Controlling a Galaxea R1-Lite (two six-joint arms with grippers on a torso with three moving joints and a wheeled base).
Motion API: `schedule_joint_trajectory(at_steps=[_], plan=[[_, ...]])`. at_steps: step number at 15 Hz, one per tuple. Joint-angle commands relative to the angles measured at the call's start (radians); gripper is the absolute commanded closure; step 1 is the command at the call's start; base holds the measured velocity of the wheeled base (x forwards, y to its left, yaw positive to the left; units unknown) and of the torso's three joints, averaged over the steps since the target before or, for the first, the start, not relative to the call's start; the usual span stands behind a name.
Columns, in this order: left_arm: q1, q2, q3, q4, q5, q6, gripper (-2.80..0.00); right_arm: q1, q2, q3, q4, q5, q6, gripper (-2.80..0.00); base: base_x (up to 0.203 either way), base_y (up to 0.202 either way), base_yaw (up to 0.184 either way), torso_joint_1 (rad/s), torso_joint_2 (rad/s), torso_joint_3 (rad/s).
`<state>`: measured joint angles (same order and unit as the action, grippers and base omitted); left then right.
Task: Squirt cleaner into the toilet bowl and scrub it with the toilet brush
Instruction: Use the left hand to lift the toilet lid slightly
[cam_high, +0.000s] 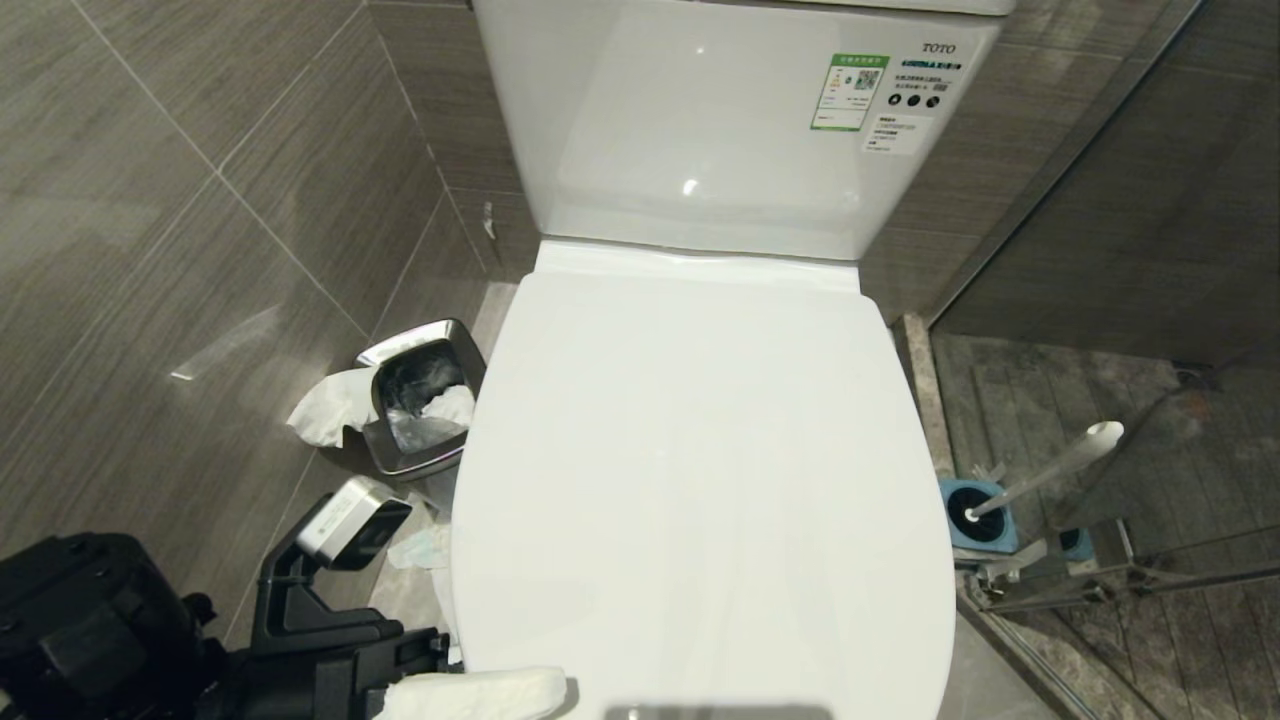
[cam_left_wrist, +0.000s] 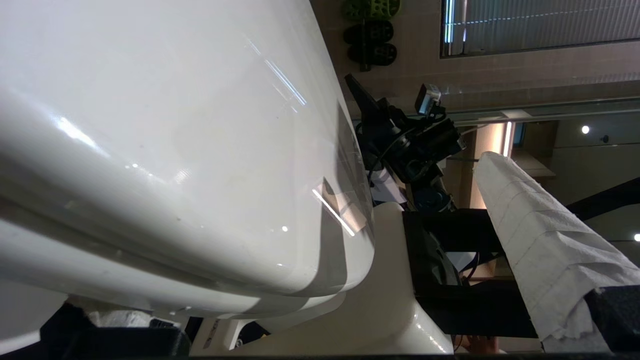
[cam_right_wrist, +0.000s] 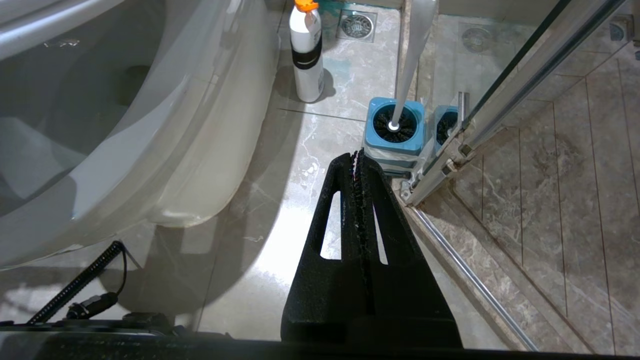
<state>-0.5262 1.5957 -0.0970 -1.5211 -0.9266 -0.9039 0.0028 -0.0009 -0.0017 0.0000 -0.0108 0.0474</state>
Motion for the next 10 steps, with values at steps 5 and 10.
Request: schedule_joint_trajectory(at_steps=[5, 10], plan=[[0.0, -0.045, -0.002, -0.009, 0.0, -0.007, -2.8, 0.0, 0.001, 0.0, 0.0, 0.0, 0.0, 0.0, 0.0, 0.0, 0.0, 0.0, 0.0, 0.0], [0.0, -0.093, -0.001, -0.009, 0.014, -0.022, -2.8, 0.0, 0.001, 0.0, 0.0, 0.0, 0.0, 0.0, 0.0, 0.0, 0.0, 0.0, 0.0, 0.0]])
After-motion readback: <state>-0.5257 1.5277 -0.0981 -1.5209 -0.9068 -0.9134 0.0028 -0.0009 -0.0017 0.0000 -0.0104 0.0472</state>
